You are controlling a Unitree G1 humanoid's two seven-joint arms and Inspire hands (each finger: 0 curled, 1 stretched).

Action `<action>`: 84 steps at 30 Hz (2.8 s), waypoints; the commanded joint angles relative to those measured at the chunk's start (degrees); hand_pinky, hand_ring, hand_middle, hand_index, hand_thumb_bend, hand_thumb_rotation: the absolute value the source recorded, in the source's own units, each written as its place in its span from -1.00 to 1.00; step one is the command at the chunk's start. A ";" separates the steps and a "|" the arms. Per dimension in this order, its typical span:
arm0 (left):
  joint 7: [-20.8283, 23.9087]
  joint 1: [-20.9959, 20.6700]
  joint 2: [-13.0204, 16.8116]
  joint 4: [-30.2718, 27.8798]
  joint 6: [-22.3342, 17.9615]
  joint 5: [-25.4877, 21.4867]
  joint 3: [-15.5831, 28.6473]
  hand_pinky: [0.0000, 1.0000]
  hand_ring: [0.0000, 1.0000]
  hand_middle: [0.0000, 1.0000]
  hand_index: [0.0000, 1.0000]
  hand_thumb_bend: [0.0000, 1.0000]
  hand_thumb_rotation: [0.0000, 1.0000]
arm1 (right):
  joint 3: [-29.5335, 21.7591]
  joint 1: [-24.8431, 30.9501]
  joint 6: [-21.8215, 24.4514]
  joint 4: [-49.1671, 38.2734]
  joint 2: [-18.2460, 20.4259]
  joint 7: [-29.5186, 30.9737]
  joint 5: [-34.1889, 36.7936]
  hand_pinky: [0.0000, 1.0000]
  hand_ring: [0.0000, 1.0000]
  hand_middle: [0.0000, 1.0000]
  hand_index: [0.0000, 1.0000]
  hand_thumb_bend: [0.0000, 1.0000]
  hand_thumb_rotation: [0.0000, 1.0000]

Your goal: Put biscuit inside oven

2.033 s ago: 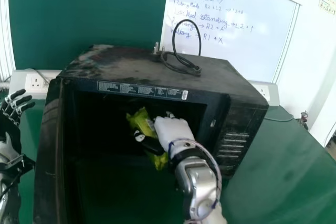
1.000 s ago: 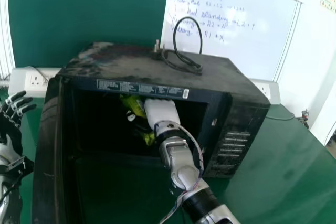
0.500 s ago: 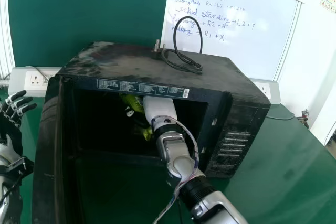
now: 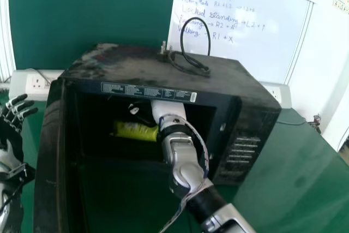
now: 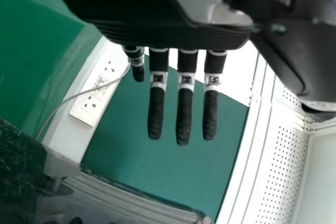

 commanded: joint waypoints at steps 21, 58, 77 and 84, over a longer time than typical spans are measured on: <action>-0.60 -0.94 0.75 1.48 0.15 -0.02 0.29 -0.06 0.00 0.03 0.09 0.75 0.86 | -0.40 16.00 8.82 -34.67 -6.77 21.33 -7.45 0.78 0.94 0.96 0.96 0.95 0.91; -1.77 -1.38 1.52 3.29 -0.68 -0.53 1.22 -0.06 0.00 0.03 0.09 0.76 0.85 | -19.05 51.29 -11.78 -71.23 -12.50 21.41 -2.24 0.79 0.94 0.97 0.99 0.76 0.84; -8.17 -0.51 5.49 5.64 -0.32 -4.09 3.70 -0.06 0.00 0.05 0.08 0.74 0.90 | -48.52 63.89 -26.04 -65.19 -23.58 31.35 65.00 0.60 0.70 0.73 0.78 0.80 0.73; -20.93 1.83 13.65 9.26 -0.37 -6.90 4.52 -0.18 -0.13 -0.07 -0.07 0.75 1.00 | -56.85 61.72 -21.45 -57.03 -29.96 40.27 81.82 0.20 0.23 0.28 0.34 0.79 0.90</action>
